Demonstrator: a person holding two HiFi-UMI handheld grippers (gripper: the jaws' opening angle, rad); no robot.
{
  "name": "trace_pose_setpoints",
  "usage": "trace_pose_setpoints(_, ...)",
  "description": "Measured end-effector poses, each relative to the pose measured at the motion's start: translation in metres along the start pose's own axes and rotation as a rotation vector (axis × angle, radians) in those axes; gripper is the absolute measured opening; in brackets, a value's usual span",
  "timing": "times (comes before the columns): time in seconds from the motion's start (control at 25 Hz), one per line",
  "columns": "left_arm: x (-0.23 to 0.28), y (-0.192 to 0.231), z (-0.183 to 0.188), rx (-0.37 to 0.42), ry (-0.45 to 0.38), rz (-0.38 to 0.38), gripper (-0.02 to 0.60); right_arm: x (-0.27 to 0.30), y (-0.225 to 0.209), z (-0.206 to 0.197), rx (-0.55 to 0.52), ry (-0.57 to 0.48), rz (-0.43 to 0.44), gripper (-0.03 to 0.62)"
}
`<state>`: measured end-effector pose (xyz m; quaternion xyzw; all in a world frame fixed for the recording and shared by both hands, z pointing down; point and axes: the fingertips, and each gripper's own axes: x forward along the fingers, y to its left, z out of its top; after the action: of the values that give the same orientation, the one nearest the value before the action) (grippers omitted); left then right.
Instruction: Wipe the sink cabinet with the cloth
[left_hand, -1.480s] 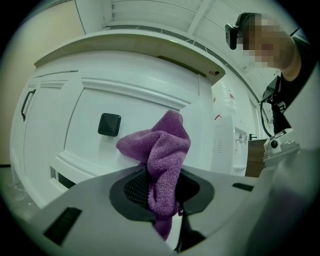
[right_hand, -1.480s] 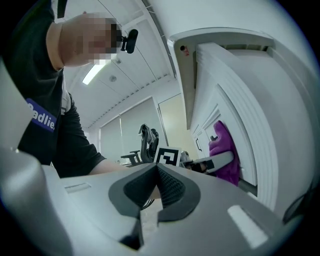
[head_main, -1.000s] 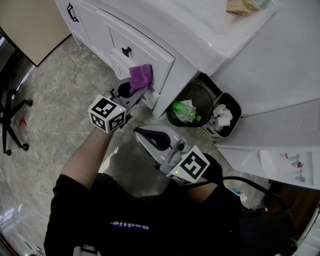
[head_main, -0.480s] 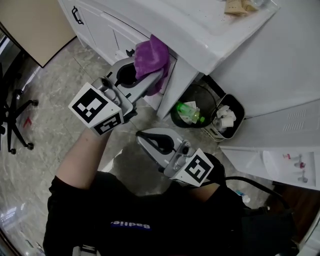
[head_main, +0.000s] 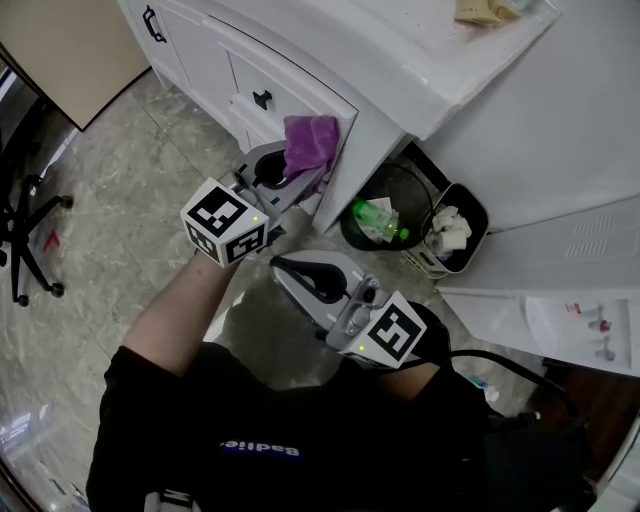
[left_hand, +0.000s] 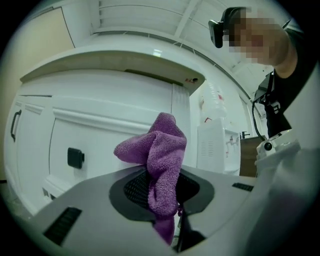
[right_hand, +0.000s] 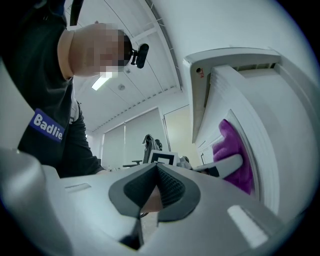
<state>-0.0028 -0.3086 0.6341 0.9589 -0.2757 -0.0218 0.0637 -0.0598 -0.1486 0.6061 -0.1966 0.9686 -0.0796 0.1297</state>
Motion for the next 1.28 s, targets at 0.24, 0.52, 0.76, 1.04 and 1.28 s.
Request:
trace_pose_setpoints(0.24, 0.001, 0.01, -0.052, -0.035, 0.104, 0.002, 0.084, 0.0, 0.004, 0.0, -0.003, 0.005, -0.001, -0.003)
trace_pose_setpoints(0.52, 0.004, 0.011, -0.096, -0.072, 0.2, 0.02, 0.084, 0.005, 0.007, -0.004, 0.002, 0.008, 0.005, -0.003)
trace_pose_setpoints(0.76, -0.018, 0.005, -0.072, -0.045, 0.135, 0.026, 0.084, 0.013, 0.009, -0.01, 0.025, 0.01, -0.016, -0.003)
trace_pose_setpoints(1.04, -0.086, -0.005, 0.019, 0.025, 0.094, 0.126, 0.084, 0.022, 0.02, 0.021, 0.085, 0.131, -0.098, -0.003)
trace_pose_setpoints(1.28, -0.126, -0.05, 0.142, -0.021, 0.093, 0.157, 0.084, 0.02, 0.06, 0.116, 0.09, 0.205, -0.105, -0.003)
